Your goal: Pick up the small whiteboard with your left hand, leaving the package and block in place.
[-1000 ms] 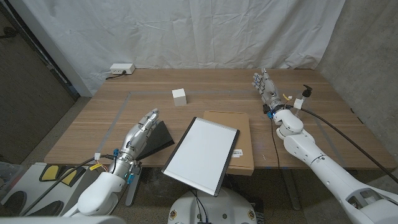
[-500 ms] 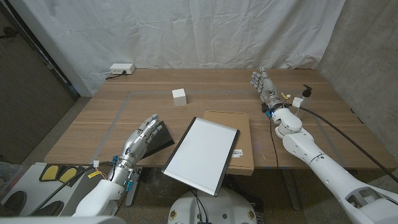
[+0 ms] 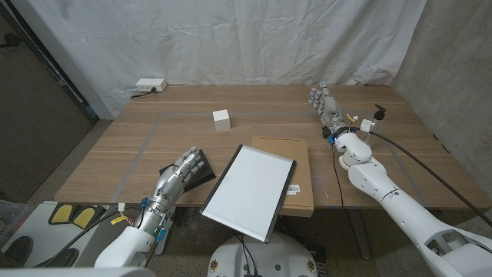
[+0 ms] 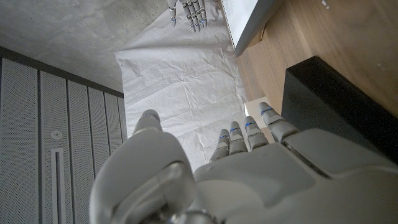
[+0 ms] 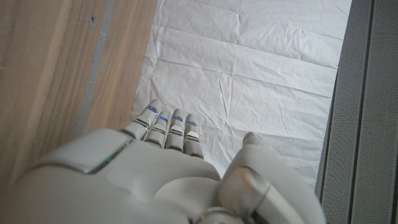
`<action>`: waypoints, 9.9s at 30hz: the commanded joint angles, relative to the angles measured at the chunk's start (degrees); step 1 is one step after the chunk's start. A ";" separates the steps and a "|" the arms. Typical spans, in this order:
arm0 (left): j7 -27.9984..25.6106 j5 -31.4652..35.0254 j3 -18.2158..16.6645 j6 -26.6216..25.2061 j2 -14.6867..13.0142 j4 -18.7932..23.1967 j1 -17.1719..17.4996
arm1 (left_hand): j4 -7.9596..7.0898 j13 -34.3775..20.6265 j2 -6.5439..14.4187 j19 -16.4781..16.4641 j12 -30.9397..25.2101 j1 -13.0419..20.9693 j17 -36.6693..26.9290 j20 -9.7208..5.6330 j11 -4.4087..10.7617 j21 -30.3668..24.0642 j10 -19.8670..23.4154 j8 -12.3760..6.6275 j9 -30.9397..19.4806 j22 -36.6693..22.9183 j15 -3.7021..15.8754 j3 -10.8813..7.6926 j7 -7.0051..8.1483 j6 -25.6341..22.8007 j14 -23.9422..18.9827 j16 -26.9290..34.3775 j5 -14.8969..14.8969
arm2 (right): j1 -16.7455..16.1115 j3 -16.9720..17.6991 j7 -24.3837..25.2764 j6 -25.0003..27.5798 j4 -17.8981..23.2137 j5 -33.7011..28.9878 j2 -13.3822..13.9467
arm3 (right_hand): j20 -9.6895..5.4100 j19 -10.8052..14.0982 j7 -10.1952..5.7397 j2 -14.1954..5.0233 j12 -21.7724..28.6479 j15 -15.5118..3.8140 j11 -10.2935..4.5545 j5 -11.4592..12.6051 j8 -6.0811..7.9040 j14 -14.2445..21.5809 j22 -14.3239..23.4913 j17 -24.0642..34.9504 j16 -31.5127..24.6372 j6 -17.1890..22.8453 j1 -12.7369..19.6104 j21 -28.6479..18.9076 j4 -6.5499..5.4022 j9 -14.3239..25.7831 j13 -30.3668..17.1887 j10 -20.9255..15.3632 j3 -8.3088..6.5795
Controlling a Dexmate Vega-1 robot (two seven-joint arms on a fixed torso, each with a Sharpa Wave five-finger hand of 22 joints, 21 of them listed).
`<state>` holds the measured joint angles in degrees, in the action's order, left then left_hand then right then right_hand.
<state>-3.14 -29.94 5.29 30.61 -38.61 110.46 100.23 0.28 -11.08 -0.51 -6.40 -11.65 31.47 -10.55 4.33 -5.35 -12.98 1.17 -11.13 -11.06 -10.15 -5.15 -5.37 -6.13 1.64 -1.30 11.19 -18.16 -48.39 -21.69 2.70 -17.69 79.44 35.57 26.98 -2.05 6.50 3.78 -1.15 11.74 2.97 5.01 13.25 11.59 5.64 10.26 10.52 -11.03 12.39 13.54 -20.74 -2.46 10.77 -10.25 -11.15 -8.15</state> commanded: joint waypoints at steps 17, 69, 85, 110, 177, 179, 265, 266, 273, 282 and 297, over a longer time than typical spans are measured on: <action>0.95 -1.29 -0.24 -2.58 -3.16 4.12 2.91 | 0.93 -0.21 -0.95 -3.69 -0.38 1.34 -0.18 3.44 -3.11 -0.70 0.75 0.12 -0.18 -0.07 -2.93 0.49 -2.78 1.23 -2.30 0.43 1.14 | 0.58 -0.48 -1.05 -0.66 -0.26 -0.20 -0.45 | 0.21 0.43 -0.28 -0.38 0.24 -0.11 0.03 -0.19 -0.09 0.44 0.16 0.20 -0.12 0.11 0.24 0.56 0.60 0.17 -0.27 -0.14 0.00; 2.04 -4.07 8.34 6.07 2.97 -3.16 3.37 | 1.19 -0.35 -1.16 -5.22 -0.60 1.88 -0.28 4.88 -3.74 -0.26 1.67 -0.48 -0.23 -0.15 -4.04 1.12 -3.36 0.32 -4.03 0.47 2.23 | 2.03 -1.43 -1.38 0.02 -1.08 -0.76 -1.15 | 0.28 0.71 -0.34 -0.57 0.26 0.02 0.07 -0.35 -0.19 0.46 0.21 0.25 -0.04 0.03 0.23 1.40 0.84 0.20 -0.29 -0.21 0.19; 2.36 -5.64 10.26 10.12 2.75 -3.57 5.65 | 1.60 -0.40 -1.51 -6.42 -0.17 2.54 -0.29 7.55 -4.50 -0.23 0.59 0.02 -0.24 -0.17 -4.76 1.41 -3.94 1.95 -3.90 0.18 2.68 | 2.40 -1.55 -1.23 0.67 -1.07 -0.91 -1.01 | 0.30 0.81 -0.31 -0.62 0.26 0.12 0.09 -0.39 -0.19 0.43 0.22 0.25 -0.01 0.05 0.24 1.67 0.93 0.21 -0.29 -0.22 0.25; 16.71 -16.76 19.92 24.67 11.87 -18.67 -2.35 | 1.95 -0.45 -1.75 -7.49 -0.32 3.13 -0.29 7.73 -4.00 -0.25 0.84 0.06 -0.25 -0.21 -4.53 1.60 -3.52 2.56 -4.69 0.35 2.99 | 1.77 -1.95 -0.86 2.28 0.82 -1.48 0.09 | 0.33 0.96 -0.33 -0.69 0.26 0.14 0.06 -0.44 -0.19 0.50 0.24 0.26 -0.01 0.08 0.26 2.07 1.06 0.21 -0.29 -0.22 0.35; 35.08 -33.09 21.13 25.27 24.89 -27.34 -6.55 | 8.98 -0.72 8.66 -31.82 -3.23 24.24 -0.38 5.35 0.60 -3.92 15.86 -3.16 -0.70 0.22 0.87 -11.93 -1.98 -9.69 -21.76 2.25 5.13 | 0.52 -1.70 -2.51 1.71 2.56 -0.88 1.27 | 0.44 1.50 -0.44 -0.71 0.38 -0.03 -0.03 -0.47 -0.19 1.20 0.27 0.30 -0.19 0.11 0.14 3.05 1.37 0.23 -0.31 -0.58 0.71; 34.45 -32.85 20.89 25.03 25.09 -26.95 -6.11 | 8.92 -0.71 8.68 -33.02 -3.37 24.84 -0.39 4.60 1.08 -3.98 17.00 -3.51 -0.69 0.25 1.36 -12.52 -1.84 -11.20 -23.14 2.45 4.87 | 0.50 -1.81 -2.56 1.78 2.66 -0.95 1.30 | 0.42 1.53 -0.45 -0.72 0.37 0.00 -0.06 -0.47 -0.19 1.17 0.28 0.31 -0.17 0.13 0.13 3.08 1.37 0.23 -0.31 -0.57 0.72; 23.02 -29.90 16.90 19.53 20.32 -13.62 -1.01 | 7.99 -0.89 9.25 -51.94 -3.27 36.01 -0.54 -6.82 6.13 -4.60 39.90 -5.07 -1.10 0.31 9.96 -27.97 -1.42 -34.46 -45.83 1.65 -0.89 | -2.37 -1.11 0.58 3.76 9.34 -2.01 3.45 | 0.39 2.01 -0.32 -0.97 0.35 0.02 -0.04 -0.44 -0.18 1.25 0.32 0.37 -0.04 0.25 -0.03 4.34 1.66 0.23 -0.35 -0.58 1.08; 22.79 -29.71 16.85 19.50 20.18 -13.39 -1.01 | 7.96 -0.89 9.23 -51.98 -3.22 35.97 -0.54 -6.82 6.06 -4.59 39.87 -5.04 -1.10 0.31 9.93 -28.02 -1.39 -34.47 -45.90 1.64 -0.88 | -2.35 -1.06 0.61 3.80 9.39 -1.97 3.46 | 0.41 2.00 -0.31 -0.98 0.34 0.00 -0.01 -0.44 -0.18 1.25 0.32 0.37 -0.04 0.26 -0.03 4.36 1.67 0.23 -0.35 -0.57 1.09; 20.46 -27.81 16.55 19.20 19.05 -11.56 -0.85 | 7.82 -0.92 9.16 -52.01 -2.96 35.77 -0.56 -6.83 6.37 -4.43 39.82 -4.82 -1.13 0.30 9.92 -28.30 -1.38 -34.49 -45.86 1.42 -0.85 | -2.03 -0.95 0.54 3.83 9.34 -2.21 3.72 | 0.41 2.04 -0.29 -1.01 0.34 0.07 -0.06 -0.44 -0.16 1.22 0.33 0.37 -0.02 0.29 -0.03 4.46 1.69 0.23 -0.35 -0.56 1.11; 18.24 -26.23 16.56 18.86 17.83 -9.83 -0.89 | 7.73 -0.96 9.12 -52.09 -2.77 35.60 -0.58 -6.84 6.16 -4.26 40.05 -4.57 -1.17 0.29 9.91 -28.69 -1.27 -34.59 -45.97 1.24 -0.83 | -1.76 -0.85 0.24 3.82 8.57 -2.02 3.74 | 0.38 2.11 -0.22 -1.07 0.34 0.03 -0.03 -0.44 -0.16 1.22 0.33 0.38 -0.02 0.32 -0.03 4.58 1.72 0.23 -0.35 -0.56 1.13; 14.26 -22.38 16.83 18.64 15.97 -7.34 -0.82 | 7.45 -1.04 9.12 -52.22 -2.36 35.14 -0.64 -6.74 6.34 -3.96 40.22 -4.22 -1.25 0.25 9.95 -29.31 -1.15 -34.95 -46.11 0.97 -0.70 | -0.98 -0.70 0.06 4.04 8.34 -1.94 3.79 | 0.42 1.96 -0.28 -1.13 0.32 -0.01 0.03 -0.45 -0.13 1.00 0.35 0.37 0.08 0.41 -0.02 4.86 1.78 0.23 -0.35 -0.52 1.17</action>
<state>14.14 -55.24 22.11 49.40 -21.08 100.93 99.16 8.87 -11.88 8.56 -58.04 -14.31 66.97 -11.08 -2.43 0.42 -17.23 40.71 -15.53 -12.15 -9.75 4.72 -32.35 -7.15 -32.77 -46.92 12.40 -18.69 -49.86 -22.47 2.99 -13.83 88.05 33.51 30.70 -1.75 8.04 3.58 -1.84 11.74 3.18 4.90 12.85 11.59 6.45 10.55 10.79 -11.03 12.17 13.45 -16.07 -0.72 10.77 -10.25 -11.25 -6.88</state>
